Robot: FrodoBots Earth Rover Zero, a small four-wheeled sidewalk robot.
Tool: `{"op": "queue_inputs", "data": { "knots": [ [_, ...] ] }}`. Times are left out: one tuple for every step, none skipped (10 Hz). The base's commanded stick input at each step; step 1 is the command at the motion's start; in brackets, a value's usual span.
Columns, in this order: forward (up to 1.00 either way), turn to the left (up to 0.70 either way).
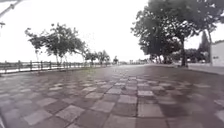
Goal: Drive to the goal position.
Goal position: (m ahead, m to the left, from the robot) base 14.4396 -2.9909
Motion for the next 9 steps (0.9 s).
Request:
{"op": "queue_inputs", "data": {
  "knots": [
    [1.0,-0.26],
    [1.0,-0.4],
    [1.0,-0.4],
    [1.0,-0.4],
    [1.0,-0.37],
    [1.0,-0.26],
    [1.0,-0.02],
    [1.0,0.0],
    [1.0,0.0]
  ]
}}
